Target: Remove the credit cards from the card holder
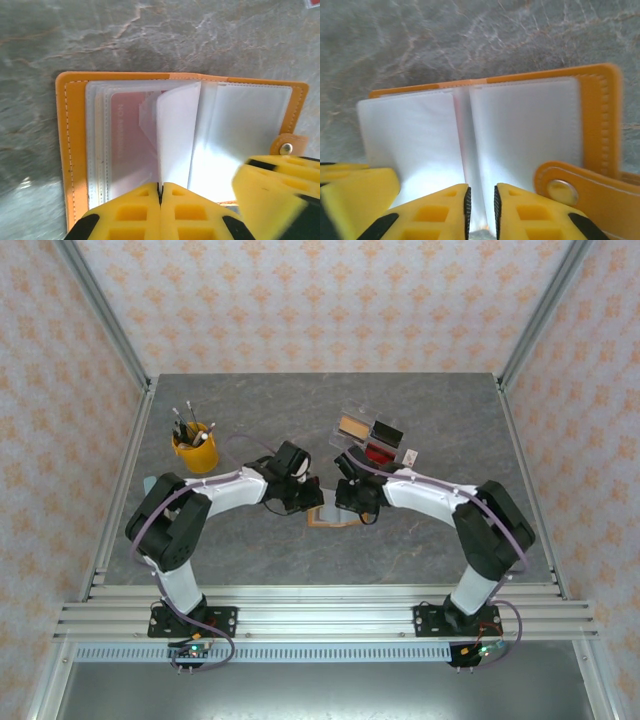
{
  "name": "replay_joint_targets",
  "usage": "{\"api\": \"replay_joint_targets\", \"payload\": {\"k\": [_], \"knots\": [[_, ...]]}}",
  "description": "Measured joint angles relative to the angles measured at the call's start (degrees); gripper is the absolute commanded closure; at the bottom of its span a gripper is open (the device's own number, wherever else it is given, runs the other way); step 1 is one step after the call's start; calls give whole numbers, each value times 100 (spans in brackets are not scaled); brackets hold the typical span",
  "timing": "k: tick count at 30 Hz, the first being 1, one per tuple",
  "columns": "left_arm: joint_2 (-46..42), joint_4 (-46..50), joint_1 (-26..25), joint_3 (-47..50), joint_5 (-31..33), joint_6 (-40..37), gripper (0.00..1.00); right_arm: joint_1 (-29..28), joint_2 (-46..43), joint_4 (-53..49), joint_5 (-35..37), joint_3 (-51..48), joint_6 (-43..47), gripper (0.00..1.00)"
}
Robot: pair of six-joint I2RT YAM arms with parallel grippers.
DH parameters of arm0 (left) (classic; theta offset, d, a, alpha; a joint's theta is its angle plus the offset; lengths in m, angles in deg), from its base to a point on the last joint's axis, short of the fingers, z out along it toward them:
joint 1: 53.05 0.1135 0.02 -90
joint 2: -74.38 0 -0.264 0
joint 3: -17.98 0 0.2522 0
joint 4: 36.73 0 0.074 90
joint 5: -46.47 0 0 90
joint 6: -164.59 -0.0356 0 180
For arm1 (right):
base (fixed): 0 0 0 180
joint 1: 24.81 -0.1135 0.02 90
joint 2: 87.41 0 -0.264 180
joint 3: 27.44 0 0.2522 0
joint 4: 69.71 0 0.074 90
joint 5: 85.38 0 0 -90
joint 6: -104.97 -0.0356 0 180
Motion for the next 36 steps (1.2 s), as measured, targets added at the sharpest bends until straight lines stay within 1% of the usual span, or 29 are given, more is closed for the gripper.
{"api": "replay_joint_targets", "payload": {"k": [6,9,10,11,14,17,22,26,30,36], "knots": [[-621,1154,0,-208,645,-575,100,0,-538,94,-15,-50,-4,72],[-807,1401,0,-223,761,-686,100,0,-723,149,-11,-94,-44,71],[-817,1434,0,-223,761,-684,97,0,-763,153,4,-105,-61,71],[-817,1449,-2,-223,756,-682,91,0,-804,153,31,-116,-76,71],[-791,1416,-57,-223,732,-647,82,0,-863,153,120,-131,-129,71],[-682,1298,-157,-225,697,-553,79,0,-874,151,188,-181,-170,72],[-245,1062,-284,-275,544,-411,65,0,-876,146,251,-262,-214,72],[9,769,-328,-275,313,-256,57,11,-953,129,345,-289,-216,72],[74,503,-382,-278,98,-101,51,26,-1102,90,417,-297,-216,72],[76,216,-487,-380,-74,87,38,63,-1305,-9,599,-356,-214,72]]}}
